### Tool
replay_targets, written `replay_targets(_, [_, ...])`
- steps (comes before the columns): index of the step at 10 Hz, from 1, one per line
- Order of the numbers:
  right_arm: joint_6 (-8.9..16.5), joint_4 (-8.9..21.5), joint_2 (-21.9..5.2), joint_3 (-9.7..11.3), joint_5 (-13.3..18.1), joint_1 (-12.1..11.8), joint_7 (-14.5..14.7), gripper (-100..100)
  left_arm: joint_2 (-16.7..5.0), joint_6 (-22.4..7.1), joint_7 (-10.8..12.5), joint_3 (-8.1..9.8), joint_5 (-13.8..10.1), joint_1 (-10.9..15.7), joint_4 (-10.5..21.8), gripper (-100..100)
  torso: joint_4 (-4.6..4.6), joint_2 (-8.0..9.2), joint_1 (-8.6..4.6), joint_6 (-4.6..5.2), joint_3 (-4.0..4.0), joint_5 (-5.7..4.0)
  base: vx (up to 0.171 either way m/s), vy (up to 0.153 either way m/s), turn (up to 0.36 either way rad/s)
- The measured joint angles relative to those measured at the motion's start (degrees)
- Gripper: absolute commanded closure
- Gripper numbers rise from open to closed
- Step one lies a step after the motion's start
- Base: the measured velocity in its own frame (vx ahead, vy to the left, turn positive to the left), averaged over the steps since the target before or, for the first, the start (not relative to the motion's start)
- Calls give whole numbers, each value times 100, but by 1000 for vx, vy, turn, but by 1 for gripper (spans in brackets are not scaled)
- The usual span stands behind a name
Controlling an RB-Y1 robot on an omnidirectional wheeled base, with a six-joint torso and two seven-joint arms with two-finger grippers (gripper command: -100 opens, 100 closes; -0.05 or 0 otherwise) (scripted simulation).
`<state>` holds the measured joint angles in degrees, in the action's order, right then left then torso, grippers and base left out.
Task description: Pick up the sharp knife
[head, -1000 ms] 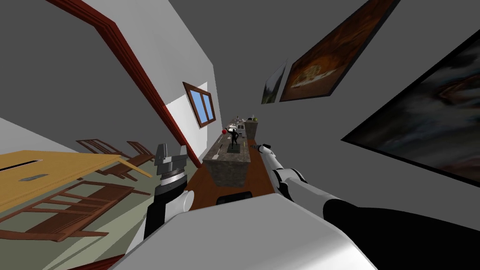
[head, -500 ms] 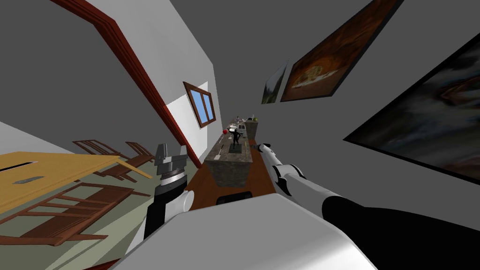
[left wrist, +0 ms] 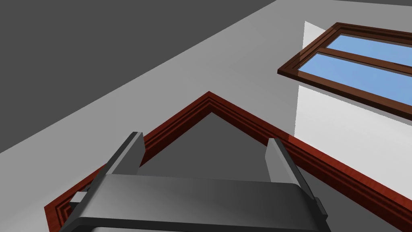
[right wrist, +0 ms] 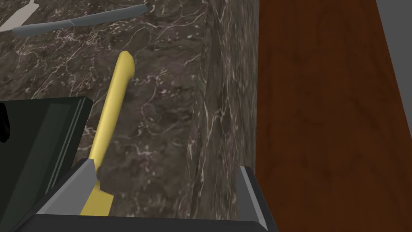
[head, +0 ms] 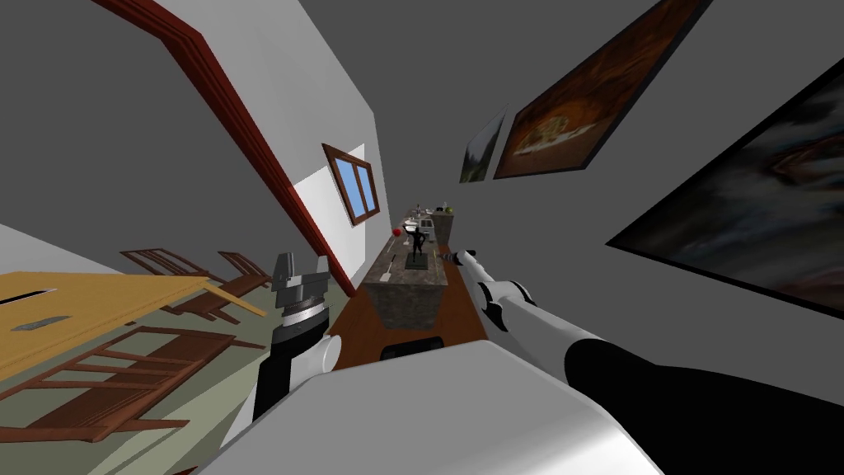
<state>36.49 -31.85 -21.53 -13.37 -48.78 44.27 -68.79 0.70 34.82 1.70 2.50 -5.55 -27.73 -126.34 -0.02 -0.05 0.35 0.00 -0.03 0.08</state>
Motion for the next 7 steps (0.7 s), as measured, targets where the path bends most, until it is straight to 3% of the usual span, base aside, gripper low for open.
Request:
replay_targets(1, [109, 231, -32, -54, -101, 157, -58, -100, 0, 0, 0, 0, 0, 0, 0, 0, -1, -2, 2, 0, -1, 1, 22, 99, -24])
replay_targets(5, [483, 645, -127, -188, -269, 489, -295, -100, 0, 0, 0, 0, 0, 0, 0, 0, -1, -2, -11, 0, -1, -2, 17, 65, -12])
replay_targets(6, [494, 657, -128, -191, -274, 497, -297, 0, -1, 0, 0, 1, 0, 0, 0, 0, -1, 1, -24, 1, 0, -5, 2, 6, 1])
replay_targets(7, [493, 656, -128, -191, -273, 496, -297, -100, -1, 0, 0, 1, 0, 0, 0, 0, 0, 4, -33, 2, 2, -7, -31, -35, 329])
